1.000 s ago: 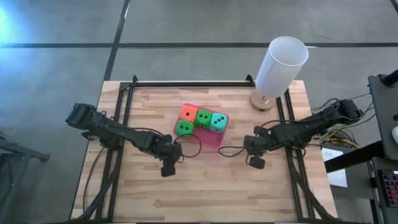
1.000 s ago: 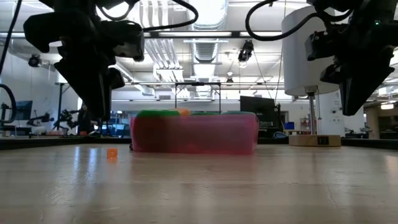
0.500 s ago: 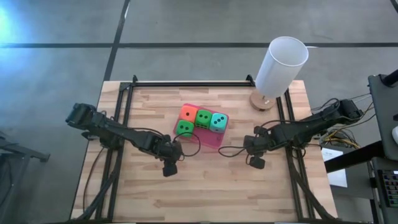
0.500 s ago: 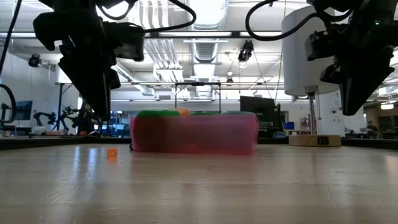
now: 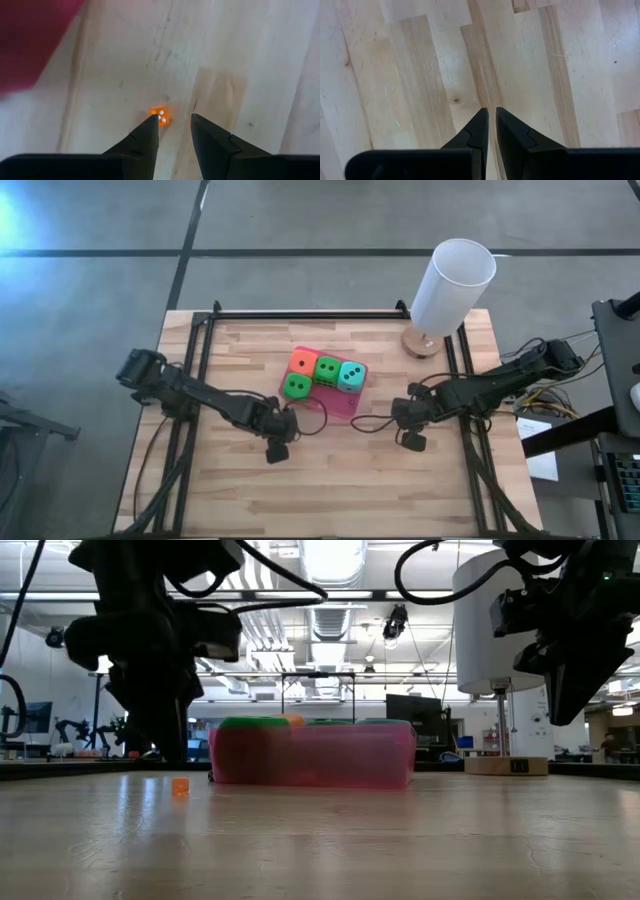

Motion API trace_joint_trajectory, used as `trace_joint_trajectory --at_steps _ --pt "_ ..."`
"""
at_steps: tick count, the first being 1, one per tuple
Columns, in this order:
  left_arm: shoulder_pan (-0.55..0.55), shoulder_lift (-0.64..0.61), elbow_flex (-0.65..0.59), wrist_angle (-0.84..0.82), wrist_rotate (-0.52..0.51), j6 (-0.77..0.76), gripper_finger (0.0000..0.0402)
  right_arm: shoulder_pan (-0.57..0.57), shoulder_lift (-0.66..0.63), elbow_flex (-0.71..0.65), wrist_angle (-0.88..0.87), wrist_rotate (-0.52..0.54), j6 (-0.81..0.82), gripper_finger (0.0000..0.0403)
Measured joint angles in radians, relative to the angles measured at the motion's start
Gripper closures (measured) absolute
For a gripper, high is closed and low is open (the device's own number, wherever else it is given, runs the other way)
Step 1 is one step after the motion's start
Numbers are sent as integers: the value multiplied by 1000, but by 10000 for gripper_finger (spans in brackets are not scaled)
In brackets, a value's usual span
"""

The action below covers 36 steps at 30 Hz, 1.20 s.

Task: Pick & Place Dice
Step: Put the small orange die into the pink bin

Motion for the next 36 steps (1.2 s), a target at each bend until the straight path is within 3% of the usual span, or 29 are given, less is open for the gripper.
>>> trace_joint_trajectory --at_steps 22,36 --pt "0 9 -8 8 -43 -113 282 0 0 0 2 0 -5 369" --pt "1 9 -42 91 -60 -108 282 0 0 0 2 0 -5 369"
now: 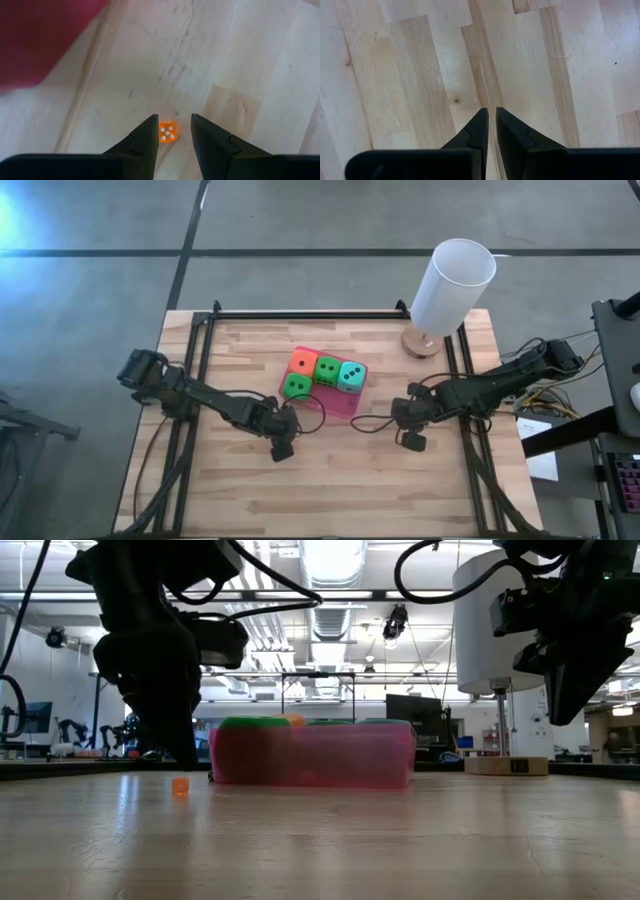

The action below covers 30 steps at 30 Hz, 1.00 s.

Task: Pick & Place Dice
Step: Put the small orange die into the pink bin

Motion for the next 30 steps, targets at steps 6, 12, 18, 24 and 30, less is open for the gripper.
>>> trace_joint_trajectory --at_steps 6,12,18,24,30 --pt "1 29 -5 -4 -3 -17 282 0 0 0 1 0 0 369" --pt "2 49 -6 -5 0 -20 283 0 0 0 1 0 0 369" --pt "2 50 -6 -5 6 -24 283 0 0 0 1 0 0 369" --pt "2 50 -6 -5 8 -49 283 0 0 0 1 0 0 369" --pt "2 50 -11 -12 8 -49 284 0 0 0 0 0 0 369"
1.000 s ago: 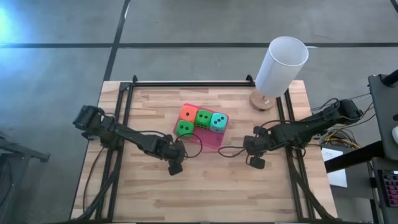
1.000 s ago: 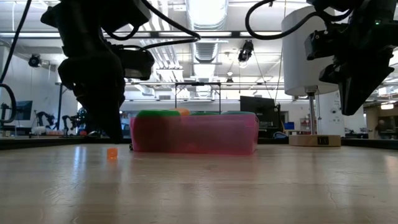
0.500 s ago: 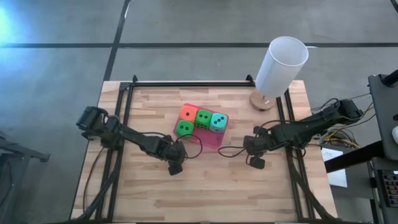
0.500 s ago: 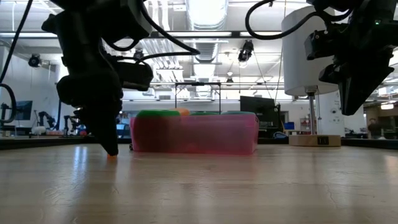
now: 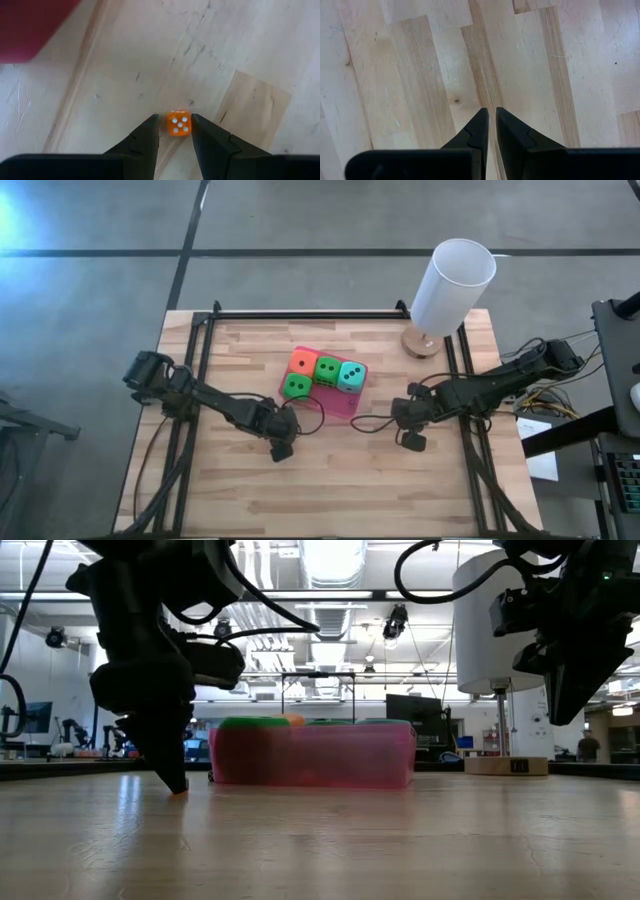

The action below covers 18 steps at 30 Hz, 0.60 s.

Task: Pick & Place Dice
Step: Put the small orange die into the pink bin

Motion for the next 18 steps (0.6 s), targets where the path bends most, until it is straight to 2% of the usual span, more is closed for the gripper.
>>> trace_joint_trajectory --at_steps 5,12,18 --pt "0 0 0 0 0 0 297 0 0 0 0 0 0 369" --pt "0 0 0 0 5 0 351 0 0 0 0 0 0 369" --pt "0 0 0 0 16 1 350 0 0 0 0 0 0 369"
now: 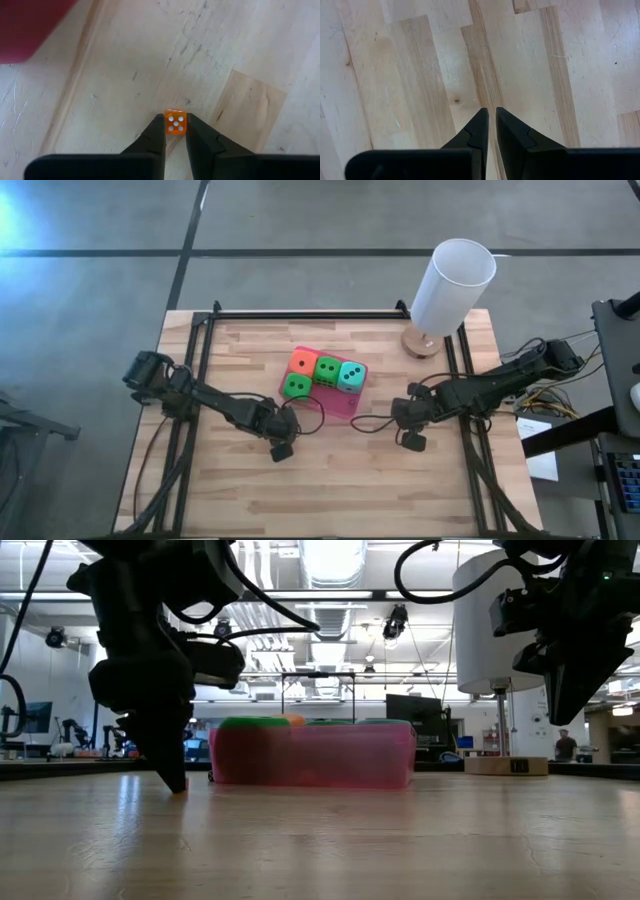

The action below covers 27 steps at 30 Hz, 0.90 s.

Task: Pick & Place Dice
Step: Put the small orange die into the pink bin

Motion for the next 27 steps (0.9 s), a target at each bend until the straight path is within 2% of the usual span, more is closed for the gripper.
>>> trace_joint_trajectory --at_steps 16,27 --pt "0 -1 2 -3 4 23 349 0 0 0 0 0 0 369" --pt "0 -12 60 -44 10 56 349 0 0 0 1 0 0 369"
